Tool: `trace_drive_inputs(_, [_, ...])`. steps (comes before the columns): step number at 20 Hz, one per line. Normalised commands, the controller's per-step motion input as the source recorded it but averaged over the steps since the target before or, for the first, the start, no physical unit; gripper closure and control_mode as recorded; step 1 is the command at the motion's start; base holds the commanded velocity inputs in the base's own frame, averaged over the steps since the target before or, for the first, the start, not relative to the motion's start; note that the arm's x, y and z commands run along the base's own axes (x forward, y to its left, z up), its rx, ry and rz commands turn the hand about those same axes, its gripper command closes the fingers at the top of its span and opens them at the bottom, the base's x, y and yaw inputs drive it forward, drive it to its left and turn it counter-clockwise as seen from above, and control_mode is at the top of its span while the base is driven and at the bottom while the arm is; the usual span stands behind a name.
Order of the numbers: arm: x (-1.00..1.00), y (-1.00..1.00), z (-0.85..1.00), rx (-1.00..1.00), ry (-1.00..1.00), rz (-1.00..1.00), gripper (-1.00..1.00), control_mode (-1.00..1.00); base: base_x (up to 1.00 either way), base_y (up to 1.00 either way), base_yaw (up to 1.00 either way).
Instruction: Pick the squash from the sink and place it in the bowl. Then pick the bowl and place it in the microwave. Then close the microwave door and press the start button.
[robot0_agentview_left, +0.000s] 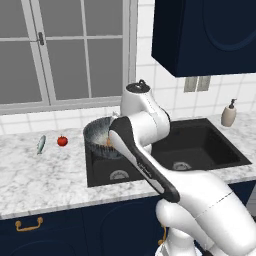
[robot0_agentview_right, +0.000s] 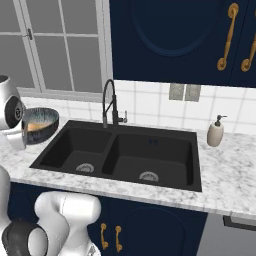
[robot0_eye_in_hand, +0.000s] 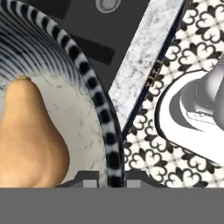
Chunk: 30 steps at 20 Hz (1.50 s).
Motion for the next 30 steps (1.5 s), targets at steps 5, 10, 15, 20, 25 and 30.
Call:
trace_drive_inputs(5, [-0.5, -0.69, 0.69, 0.03, -0.07, -0.34, 1.0, -1.0, 0.0, 0.0, 0.0])
trace_drive_inputs(10, [-0.64, -0.69, 0.85, 0.1, -0.09, -0.3, 1.0, -1.0, 0.0, 0.0, 0.0])
trace_drive_inputs(15, [-0.51, -0.68, 0.47, 0.0, -0.01, -0.2, 1.0, -1.0, 0.0, 0.0, 0.0])
trace_drive_inputs(20, [-0.26, -0.44, 0.25, 0.0, 0.0, -0.05, 1.0, -1.0, 0.0, 0.0, 0.0])
trace_drive_inputs(25, [-0.04, -0.19, 0.32, -0.05, 0.0, 0.0, 1.0, -1.0, 0.0, 0.0, 0.0])
trace_drive_inputs(30, [-0.13, -0.25, 0.34, -0.06, 0.0, 0.0, 1.0, -1.0, 0.0, 0.0, 0.0])
